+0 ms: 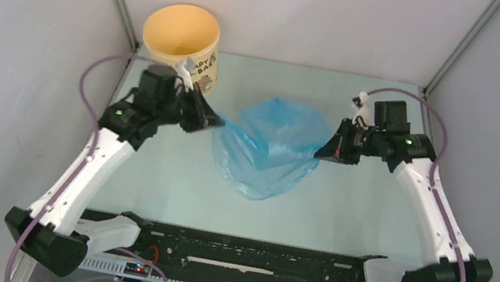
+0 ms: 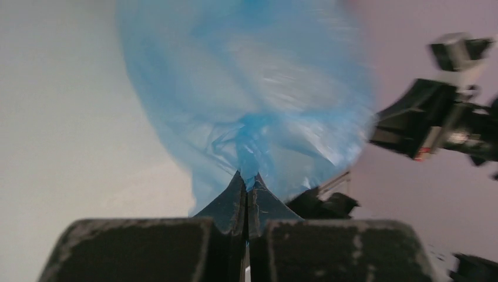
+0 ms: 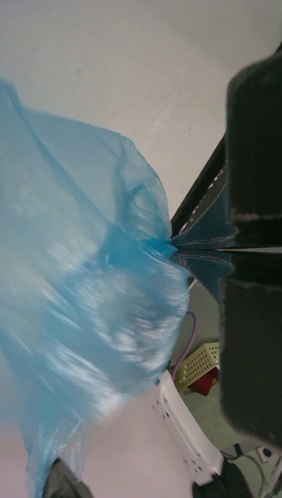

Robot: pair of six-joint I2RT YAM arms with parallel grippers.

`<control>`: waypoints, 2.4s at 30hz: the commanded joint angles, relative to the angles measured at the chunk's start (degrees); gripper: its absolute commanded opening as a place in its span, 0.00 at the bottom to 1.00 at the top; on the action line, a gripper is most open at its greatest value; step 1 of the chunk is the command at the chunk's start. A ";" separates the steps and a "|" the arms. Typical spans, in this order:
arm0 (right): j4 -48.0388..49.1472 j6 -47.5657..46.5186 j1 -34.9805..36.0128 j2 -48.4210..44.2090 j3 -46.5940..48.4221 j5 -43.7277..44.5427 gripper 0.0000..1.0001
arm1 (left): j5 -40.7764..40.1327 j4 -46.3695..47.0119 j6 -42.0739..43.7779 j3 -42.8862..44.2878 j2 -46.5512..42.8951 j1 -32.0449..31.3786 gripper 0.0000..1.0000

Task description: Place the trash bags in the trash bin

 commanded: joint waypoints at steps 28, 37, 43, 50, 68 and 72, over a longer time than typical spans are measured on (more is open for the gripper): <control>2.13 -6.25 3.28 -11.07 17.20 10.47 0.39 | 11.31 5.45 3.48 29.46 6.62 -2.90 0.00; -4.22 -11.88 9.85 -8.38 21.31 25.91 0.82 | 8.66 5.04 1.87 31.82 7.42 -3.89 0.00; 5.24 -14.16 24.24 -7.64 17.55 32.05 0.84 | 10.23 7.43 -1.82 32.23 8.37 -3.88 0.00; 16.43 -24.86 38.25 -4.99 10.28 40.30 0.84 | 10.24 7.39 -2.60 31.98 8.20 -3.88 0.00; 38.34 -24.80 40.57 -0.43 -1.33 33.11 0.79 | 10.56 4.67 -1.80 34.42 8.53 -3.88 0.00; 40.92 -24.96 40.57 1.49 -1.35 34.02 0.75 | 10.09 3.82 -1.24 34.41 8.12 -3.88 0.00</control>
